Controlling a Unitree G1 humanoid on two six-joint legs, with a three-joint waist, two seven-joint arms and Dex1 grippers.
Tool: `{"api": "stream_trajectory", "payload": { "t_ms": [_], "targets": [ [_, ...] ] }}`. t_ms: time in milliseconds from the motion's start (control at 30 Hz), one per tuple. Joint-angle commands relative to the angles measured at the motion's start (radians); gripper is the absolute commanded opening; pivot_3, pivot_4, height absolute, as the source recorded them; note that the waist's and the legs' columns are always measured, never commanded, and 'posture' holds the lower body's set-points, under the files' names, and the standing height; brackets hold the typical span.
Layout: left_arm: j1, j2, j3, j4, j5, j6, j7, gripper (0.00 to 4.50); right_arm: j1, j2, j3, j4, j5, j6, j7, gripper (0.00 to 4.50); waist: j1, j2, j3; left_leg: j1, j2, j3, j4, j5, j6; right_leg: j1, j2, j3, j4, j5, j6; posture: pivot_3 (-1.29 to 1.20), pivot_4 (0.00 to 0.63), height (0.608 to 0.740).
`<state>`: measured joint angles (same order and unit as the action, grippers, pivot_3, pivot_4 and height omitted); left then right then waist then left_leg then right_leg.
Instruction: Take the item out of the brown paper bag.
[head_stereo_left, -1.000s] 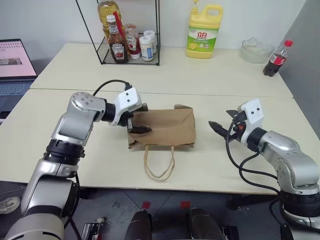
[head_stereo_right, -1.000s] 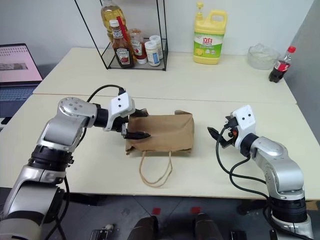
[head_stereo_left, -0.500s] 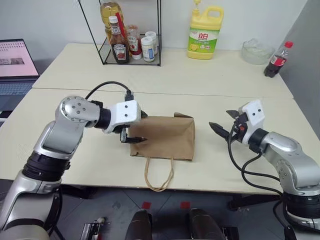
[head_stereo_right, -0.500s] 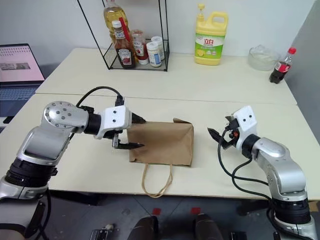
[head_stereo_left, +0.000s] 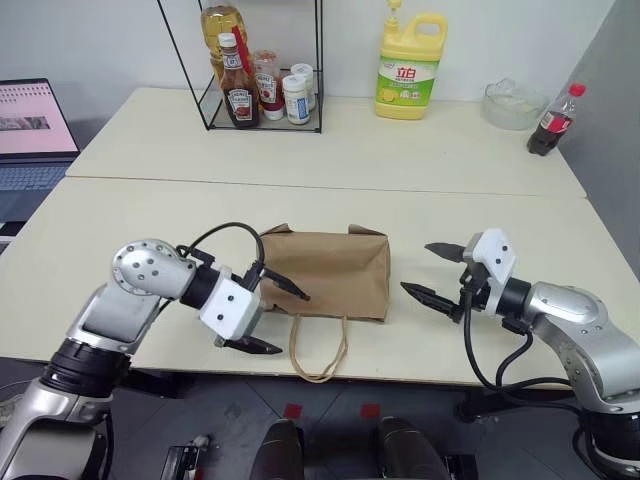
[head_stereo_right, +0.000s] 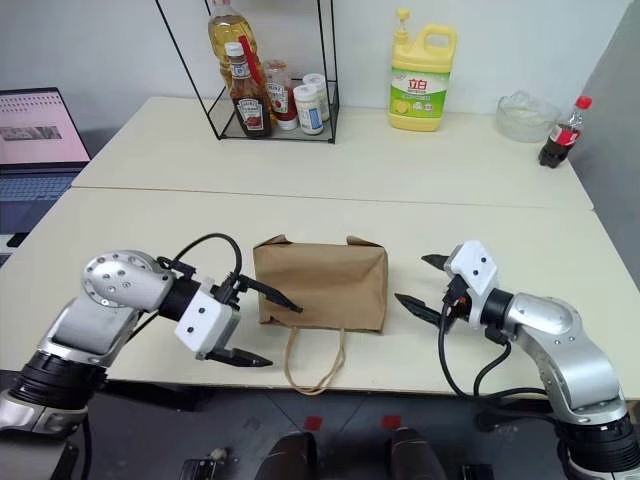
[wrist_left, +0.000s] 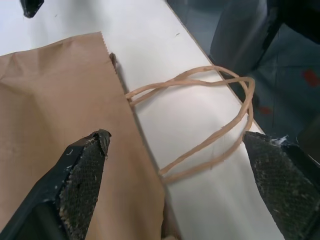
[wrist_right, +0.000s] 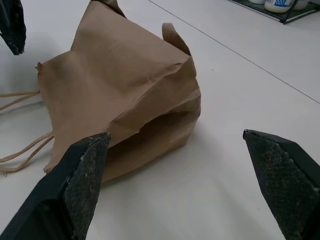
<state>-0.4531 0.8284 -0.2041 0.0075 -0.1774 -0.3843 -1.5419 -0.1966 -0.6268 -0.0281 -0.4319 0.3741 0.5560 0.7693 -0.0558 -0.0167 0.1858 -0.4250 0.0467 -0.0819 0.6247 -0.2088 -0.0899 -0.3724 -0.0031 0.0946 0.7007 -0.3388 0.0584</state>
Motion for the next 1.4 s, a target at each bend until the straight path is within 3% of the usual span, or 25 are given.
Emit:
{"api": "stream_trajectory", "payload": {
  "t_ms": [33,300,433,533,800,967,1200,1400],
  "targets": [
    [-0.002,-0.03,-0.017,0.025,0.029,-0.055,0.045,4.5,-0.018,-0.014,-0.007,-0.015,0.002,-0.016,0.003,4.47,0.0,0.0,0.0,0.0,0.0,0.0,0.0,0.0,0.0,0.0,0.0,0.0,0.0,0.0,0.0,0.0,0.15,0.74],
    [-0.01,-0.083,-0.073,0.095,0.087,-0.163,0.089,4.5,-0.017,-0.031,-0.011,-0.012,-0.002,-0.014,-0.008,4.47,0.001,0.0,0.0,0.0,0.0,0.0,0.0,0.0,0.0,0.0,0.0,0.0,0.0,0.0,0.0,0.0,0.15,0.74],
    [-0.019,-0.109,-0.081,0.091,0.073,-0.126,0.112,4.5,-0.008,-0.037,-0.014,-0.011,-0.002,-0.021,-0.008,4.47,0.001,0.0,0.0,0.0,0.0,0.0,0.0,0.0,0.0,0.0,0.0,0.0,0.0,0.0,0.0,0.0,0.15,0.74],
    [-0.024,-0.113,-0.08,0.093,0.071,-0.125,0.116,3.93,0.007,-0.044,-0.011,-0.017,-0.006,-0.026,-0.007,4.5,0.0,0.0,0.0,0.0,0.0,0.0,0.0,0.0,0.0,0.0,0.0,0.0,0.0,0.0,0.0,0.0,0.15,0.74],
    [-0.017,-0.119,-0.064,0.072,0.029,-0.056,0.138,1.57,0.015,-0.062,-0.004,-0.005,-0.023,-0.053,0.01,4.5,0.0,0.0,0.0,0.0,0.0,0.0,0.0,0.0,0.0,0.0,0.0,0.0,0.001,0.0,0.0,0.0,0.15,0.74],
    [-0.002,-0.145,-0.021,0.02,-0.023,0.152,0.239,0.02,0.06,-0.128,0.012,-0.007,-0.07,-0.139,0.076,4.5,0.0,0.0,0.0,0.0,0.0,-0.001,0.001,0.0,0.0,0.0,0.0,0.0,0.001,0.0,0.0,0.0,0.15,0.74],
    [-0.015,-0.216,0.045,-0.052,-0.09,0.498,0.438,0.02,0.141,-0.198,0.072,0.0,-0.138,-0.371,0.213,4.5,0.002,0.0,0.0,0.0,0.0,-0.001,0.002,0.0,0.0,0.001,0.0,-0.001,0.001,0.0,0.0,0.0,0.15,0.74],
    [-0.062,-0.268,0.093,-0.049,-0.097,0.643,0.566,0.02,0.147,-0.18,0.143,0.067,-0.235,-0.7,0.265,4.5,0.003,0.0,0.0,0.0,0.0,-0.002,0.003,0.0,0.0,0.002,0.0,-0.001,0.001,0.0,0.0,0.0,0.15,0.74]
  ]
}}
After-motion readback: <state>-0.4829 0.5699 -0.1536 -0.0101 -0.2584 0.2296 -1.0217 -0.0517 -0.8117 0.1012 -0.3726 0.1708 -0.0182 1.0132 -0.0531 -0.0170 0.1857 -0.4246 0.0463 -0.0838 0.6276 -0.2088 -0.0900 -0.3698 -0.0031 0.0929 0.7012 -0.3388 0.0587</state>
